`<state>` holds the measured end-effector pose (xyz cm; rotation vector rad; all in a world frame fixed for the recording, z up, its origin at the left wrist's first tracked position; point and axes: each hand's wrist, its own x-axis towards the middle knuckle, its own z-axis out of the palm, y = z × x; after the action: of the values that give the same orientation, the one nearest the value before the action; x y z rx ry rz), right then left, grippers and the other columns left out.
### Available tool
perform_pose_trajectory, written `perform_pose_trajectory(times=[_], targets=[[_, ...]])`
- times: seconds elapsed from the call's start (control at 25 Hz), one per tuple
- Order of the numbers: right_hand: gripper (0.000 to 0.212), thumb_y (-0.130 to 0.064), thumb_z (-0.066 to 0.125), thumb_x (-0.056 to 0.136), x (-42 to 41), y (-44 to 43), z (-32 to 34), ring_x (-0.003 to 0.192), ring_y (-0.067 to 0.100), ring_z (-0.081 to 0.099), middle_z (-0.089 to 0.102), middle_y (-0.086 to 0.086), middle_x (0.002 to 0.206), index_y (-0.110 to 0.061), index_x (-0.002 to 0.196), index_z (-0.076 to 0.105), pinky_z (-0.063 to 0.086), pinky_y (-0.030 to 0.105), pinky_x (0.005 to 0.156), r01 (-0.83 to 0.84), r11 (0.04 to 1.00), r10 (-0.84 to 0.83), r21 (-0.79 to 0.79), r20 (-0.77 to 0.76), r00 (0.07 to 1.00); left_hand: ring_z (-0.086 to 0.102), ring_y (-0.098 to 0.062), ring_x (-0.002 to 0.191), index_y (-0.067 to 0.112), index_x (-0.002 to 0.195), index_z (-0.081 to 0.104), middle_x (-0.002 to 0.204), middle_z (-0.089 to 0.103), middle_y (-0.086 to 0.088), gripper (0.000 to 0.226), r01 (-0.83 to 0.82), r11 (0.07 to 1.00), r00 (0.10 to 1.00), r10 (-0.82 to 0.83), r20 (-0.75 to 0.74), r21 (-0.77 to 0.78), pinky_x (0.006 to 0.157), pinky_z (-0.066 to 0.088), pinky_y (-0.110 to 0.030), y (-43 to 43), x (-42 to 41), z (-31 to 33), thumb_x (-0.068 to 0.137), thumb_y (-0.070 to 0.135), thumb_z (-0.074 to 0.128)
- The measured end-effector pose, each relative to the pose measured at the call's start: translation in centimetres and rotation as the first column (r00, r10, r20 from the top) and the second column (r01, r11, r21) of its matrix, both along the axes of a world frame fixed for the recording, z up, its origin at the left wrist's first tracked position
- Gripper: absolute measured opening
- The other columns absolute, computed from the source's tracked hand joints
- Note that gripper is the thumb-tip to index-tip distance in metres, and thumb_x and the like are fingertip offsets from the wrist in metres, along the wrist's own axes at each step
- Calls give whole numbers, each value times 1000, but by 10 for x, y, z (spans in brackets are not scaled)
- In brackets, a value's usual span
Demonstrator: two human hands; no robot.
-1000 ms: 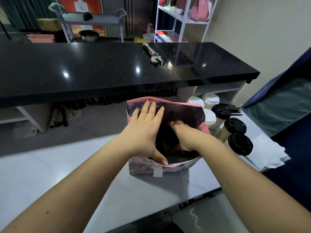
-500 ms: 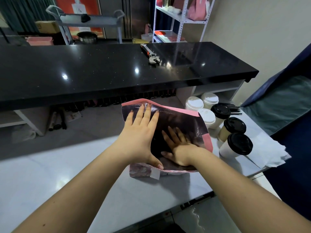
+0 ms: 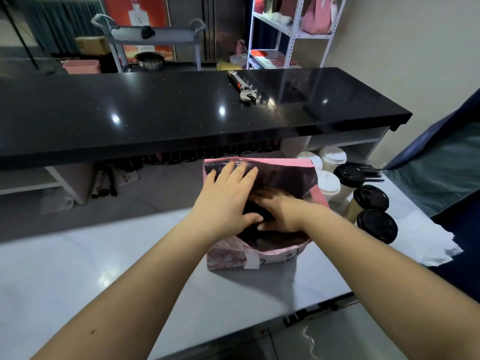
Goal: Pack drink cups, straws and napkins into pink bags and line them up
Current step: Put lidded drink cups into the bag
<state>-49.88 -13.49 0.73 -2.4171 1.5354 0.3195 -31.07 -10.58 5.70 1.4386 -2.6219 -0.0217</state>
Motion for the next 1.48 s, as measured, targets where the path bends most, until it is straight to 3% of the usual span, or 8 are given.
perform_pose_trajectory(times=[0.12,0.2,0.32,0.56,0.72,0.96,1.12,1.48], targets=[[71,-40,69,84,-13,1,47,122,18,48,47,-3,140,-33,145,34,39,34,101,102,995,-103,16,156,982,39,-25,129,23,144,32,139,49,1,67,-107,987,993,101,-56,-116,102,34,-42,8,-9,12,88,48,56],[56,-33,71,83,-24,14,77,101,9,55,59,-9,123,-35,134,49,43,26,89,117,993,-111,-6,256,960,45,-26,120,24,135,42,127,56,1,51,-170,978,983,160,-90,-120,95,37,-41,13,-20,19,89,42,55],[39,-26,72,82,-57,45,106,97,8,59,66,-12,110,-34,118,62,48,31,90,162,974,-83,-155,419,904,49,-26,113,26,127,51,119,59,1,39,-212,970,971,195,-140,-122,91,38,-40,25,-57,32,89,38,53],[32,-20,69,83,-172,121,89,109,19,54,66,-4,112,-21,115,66,43,36,93,326,850,-125,-414,444,887,53,-26,104,26,121,60,110,59,1,34,-227,969,928,186,-322,-96,85,42,-39,59,-177,27,88,33,54],[31,-12,71,80,-265,179,61,110,22,54,67,-4,111,-17,111,69,41,35,96,446,796,-201,-408,518,831,49,-27,108,25,120,60,115,57,-1,34,-193,980,910,163,-381,-41,84,37,-38,94,-278,6,87,31,57],[36,-23,68,86,-351,218,35,121,9,43,60,-14,122,-27,121,61,37,33,103,569,758,-324,-317,575,751,46,-22,116,29,125,57,120,56,5,38,-159,986,911,166,-377,49,94,35,-38,121,-377,-25,87,34,56],[34,-23,66,87,-384,206,19,121,8,42,59,-15,121,-28,120,61,37,34,104,603,753,-345,-264,622,703,44,-21,118,31,125,56,120,56,7,38,-140,988,918,156,-364,69,95,31,-38,109,-412,-41,87,36,56],[35,-25,63,90,-420,86,6,123,9,38,57,-14,124,-27,124,58,33,28,102,538,815,-383,-214,497,778,42,-22,119,30,125,57,121,56,6,40,-206,973,909,231,-347,106,94,33,-37,-22,-430,-52,85,30,59]])
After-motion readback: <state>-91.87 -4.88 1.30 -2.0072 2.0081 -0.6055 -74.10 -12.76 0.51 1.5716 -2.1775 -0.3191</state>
